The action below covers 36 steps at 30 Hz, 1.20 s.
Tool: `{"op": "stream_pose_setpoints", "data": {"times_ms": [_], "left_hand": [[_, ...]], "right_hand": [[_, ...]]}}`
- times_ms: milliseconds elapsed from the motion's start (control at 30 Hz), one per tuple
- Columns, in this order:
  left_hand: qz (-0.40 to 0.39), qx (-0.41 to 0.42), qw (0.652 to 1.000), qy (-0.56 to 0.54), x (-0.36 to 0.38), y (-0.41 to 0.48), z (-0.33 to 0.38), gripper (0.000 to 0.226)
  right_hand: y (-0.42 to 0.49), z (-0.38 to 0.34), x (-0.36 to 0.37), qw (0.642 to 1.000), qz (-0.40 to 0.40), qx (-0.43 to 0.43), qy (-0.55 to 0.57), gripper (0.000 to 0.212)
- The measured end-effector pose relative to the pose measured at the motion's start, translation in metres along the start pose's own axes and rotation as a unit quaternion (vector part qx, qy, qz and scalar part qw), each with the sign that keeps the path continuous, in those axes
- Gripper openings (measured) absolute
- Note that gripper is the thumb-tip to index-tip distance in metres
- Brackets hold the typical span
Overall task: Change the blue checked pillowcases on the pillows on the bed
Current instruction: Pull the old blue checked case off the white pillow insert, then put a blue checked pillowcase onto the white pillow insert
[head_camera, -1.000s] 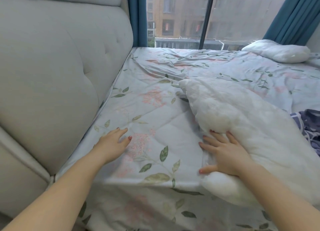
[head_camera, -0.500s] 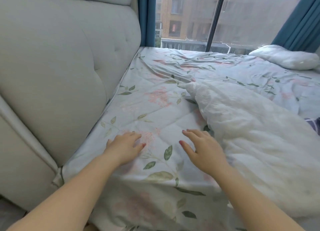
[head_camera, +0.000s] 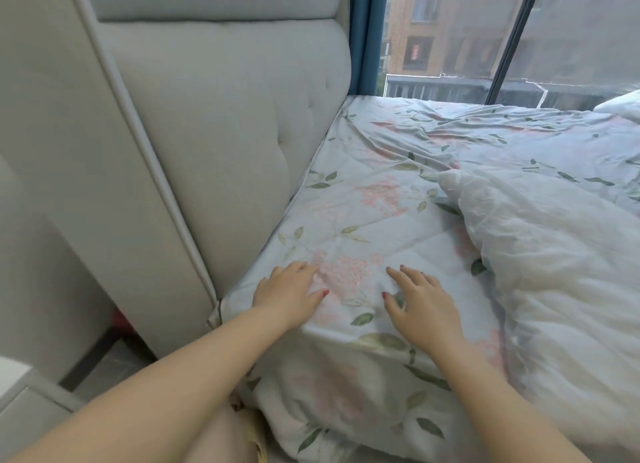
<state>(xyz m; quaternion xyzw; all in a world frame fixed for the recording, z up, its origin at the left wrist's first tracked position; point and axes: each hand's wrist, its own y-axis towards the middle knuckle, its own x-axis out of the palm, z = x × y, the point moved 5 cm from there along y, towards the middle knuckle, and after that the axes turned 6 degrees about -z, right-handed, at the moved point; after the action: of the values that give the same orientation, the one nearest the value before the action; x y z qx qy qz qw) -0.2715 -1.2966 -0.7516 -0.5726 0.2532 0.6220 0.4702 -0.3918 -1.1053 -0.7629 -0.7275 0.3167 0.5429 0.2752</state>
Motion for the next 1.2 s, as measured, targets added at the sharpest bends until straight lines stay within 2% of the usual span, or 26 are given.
{"op": "stream_pose_setpoints", "data": {"times_ms": [133, 300, 467, 700, 800, 900, 1000, 1100, 1200], "left_hand": [[0.074, 0.000, 0.996, -0.048, -0.052, -0.059, -0.027, 0.054], [0.145, -0.037, 0.989, -0.017, -0.100, -0.165, -0.082, 0.042], [0.195, -0.164, 0.967, -0.017, -0.129, -0.283, -0.175, 0.040], [0.243, -0.348, 0.905, 0.001, -0.138, -0.432, -0.303, 0.040], [0.237, -0.415, 0.878, -0.018, -0.132, -0.471, -0.345, 0.053], [0.198, -0.479, 0.850, -0.095, -0.107, -0.485, -0.380, 0.082], [0.159, -0.494, 0.837, -0.175, -0.080, -0.480, -0.403, 0.111], [0.130, -0.484, 0.846, -0.180, -0.066, -0.459, -0.407, 0.112], [0.145, -0.478, 0.843, -0.200, -0.062, -0.432, -0.408, 0.114]], "right_hand": [[-0.012, -0.060, -0.032, 0.996, 0.063, -0.055, 0.033, 0.055], [-0.047, -0.164, -0.066, 0.973, 0.132, -0.160, 0.098, 0.049], [-0.093, -0.269, -0.077, 0.949, 0.126, -0.264, 0.114, 0.056], [-0.147, -0.399, -0.061, 0.917, 0.083, -0.381, 0.085, 0.047], [-0.161, -0.440, -0.052, 0.906, 0.069, -0.410, 0.078, 0.050], [-0.169, -0.464, -0.041, 0.900, 0.052, -0.429, 0.052, 0.053], [-0.171, -0.472, -0.036, 0.900, 0.040, -0.432, 0.033, 0.054], [-0.166, -0.467, -0.035, 0.905, 0.037, -0.423, 0.020, 0.053], [-0.156, -0.452, -0.036, 0.917, 0.016, -0.398, 0.007, 0.050]]}}
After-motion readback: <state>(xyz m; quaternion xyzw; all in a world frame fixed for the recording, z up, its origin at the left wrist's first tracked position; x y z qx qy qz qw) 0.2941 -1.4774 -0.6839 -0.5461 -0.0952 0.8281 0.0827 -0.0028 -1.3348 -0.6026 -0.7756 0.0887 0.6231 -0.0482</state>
